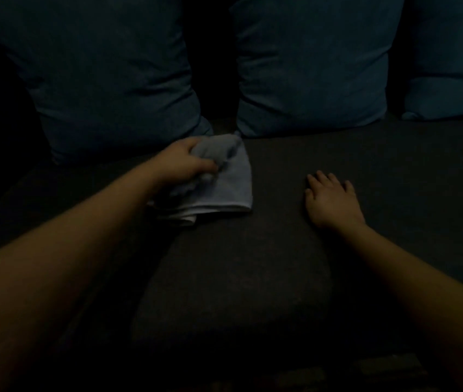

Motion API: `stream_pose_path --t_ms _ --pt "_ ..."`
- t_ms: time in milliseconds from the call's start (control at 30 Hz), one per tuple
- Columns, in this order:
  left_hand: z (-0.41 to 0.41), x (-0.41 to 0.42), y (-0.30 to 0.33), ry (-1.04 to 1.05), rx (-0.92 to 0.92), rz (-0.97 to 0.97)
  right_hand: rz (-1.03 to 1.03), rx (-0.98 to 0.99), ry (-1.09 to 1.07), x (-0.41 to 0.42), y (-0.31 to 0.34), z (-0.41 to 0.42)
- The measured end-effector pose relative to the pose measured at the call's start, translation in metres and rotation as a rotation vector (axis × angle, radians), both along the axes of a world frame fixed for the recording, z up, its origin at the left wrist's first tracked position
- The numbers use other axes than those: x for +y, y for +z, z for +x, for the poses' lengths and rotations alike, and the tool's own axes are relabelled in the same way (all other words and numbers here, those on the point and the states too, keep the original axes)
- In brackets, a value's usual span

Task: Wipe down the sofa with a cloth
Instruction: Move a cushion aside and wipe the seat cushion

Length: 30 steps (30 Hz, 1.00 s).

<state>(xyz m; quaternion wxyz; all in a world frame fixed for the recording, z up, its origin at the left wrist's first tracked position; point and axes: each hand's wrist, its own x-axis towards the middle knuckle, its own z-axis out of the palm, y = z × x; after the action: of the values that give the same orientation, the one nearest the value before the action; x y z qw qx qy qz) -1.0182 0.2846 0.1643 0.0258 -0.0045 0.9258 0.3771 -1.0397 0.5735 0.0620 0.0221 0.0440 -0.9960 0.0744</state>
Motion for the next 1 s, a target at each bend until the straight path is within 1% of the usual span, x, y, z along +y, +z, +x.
stream_pose_path --t_ms 33,67,100,133,167,200,233,300,400,467,500,567,633,667,700,767,800,833,867,933,1000 --pt "-0.012 0.003 -0.013 0.053 -0.109 -0.051 0.0 -0.001 0.003 0.0 0.001 0.001" --pt "-0.016 0.01 -0.029 0.074 -0.179 -0.184 -0.001 -0.003 0.006 0.001 0.002 0.001" --pt "-0.015 0.02 -0.043 0.105 -0.194 -0.345 0.0 -0.006 0.008 0.001 0.002 0.001" --pt "-0.012 0.031 -0.053 0.133 -0.123 -0.48 0.003 -0.007 0.009 0.001 0.002 0.0" --pt "-0.003 0.043 -0.058 0.107 -0.007 -0.54 0.007 -0.007 0.008 0.001 0.002 -0.001" --pt "0.009 0.051 -0.061 0.034 0.08 -0.521 0.007 -0.01 0.007 0.001 0.001 -0.002" --pt "0.028 0.058 -0.062 -0.047 0.126 -0.471 0.005 -0.011 0.007 0.001 0.0 -0.002" --pt "0.072 0.063 -0.065 -0.197 0.151 -0.386 -0.001 -0.001 0.01 0.001 -0.001 -0.003" --pt "0.149 0.067 -0.069 -0.368 0.248 -0.323 0.005 -0.017 0.019 0.002 -0.001 -0.003" --pt "0.183 0.064 -0.065 -0.449 0.225 -0.254 0.013 -0.051 0.009 0.004 0.001 -0.003" --pt "0.189 0.059 -0.058 -0.452 0.205 -0.219 0.014 -0.068 0.003 0.004 0.004 -0.004" --pt "0.18 0.042 -0.04 -0.347 0.264 -0.142 0.038 -0.081 0.009 -0.003 0.015 -0.006" --pt "0.147 0.009 -0.019 -0.106 0.329 -0.148 0.115 0.003 0.093 -0.017 0.027 -0.01" --pt "0.128 -0.013 -0.011 0.027 0.288 -0.182 0.138 0.06 0.152 -0.027 0.032 -0.012" --pt "0.111 -0.034 -0.007 0.152 0.196 -0.227 0.138 0.097 0.198 -0.037 0.035 -0.014" --pt "0.096 -0.065 -0.019 0.357 -0.099 -0.391 0.11 0.077 0.229 -0.054 0.036 -0.02" --pt "0.095 -0.07 -0.033 0.408 -0.215 -0.497 0.1 0.041 0.228 -0.062 0.032 -0.022" --pt "0.097 -0.072 -0.048 0.446 -0.257 -0.579 0.096 -0.001 0.226 -0.07 0.026 -0.024" --pt "0.096 -0.072 -0.061 0.474 -0.23 -0.629 0.094 -0.046 0.225 -0.075 0.019 -0.026" --pt "0.079 -0.079 -0.07 0.493 -0.171 -0.62 0.079 -0.107 0.215 -0.079 0.013 -0.03" --pt "0.047 -0.094 -0.064 0.506 -0.197 -0.551 0.048 -0.109 0.202 -0.076 0.011 -0.03"
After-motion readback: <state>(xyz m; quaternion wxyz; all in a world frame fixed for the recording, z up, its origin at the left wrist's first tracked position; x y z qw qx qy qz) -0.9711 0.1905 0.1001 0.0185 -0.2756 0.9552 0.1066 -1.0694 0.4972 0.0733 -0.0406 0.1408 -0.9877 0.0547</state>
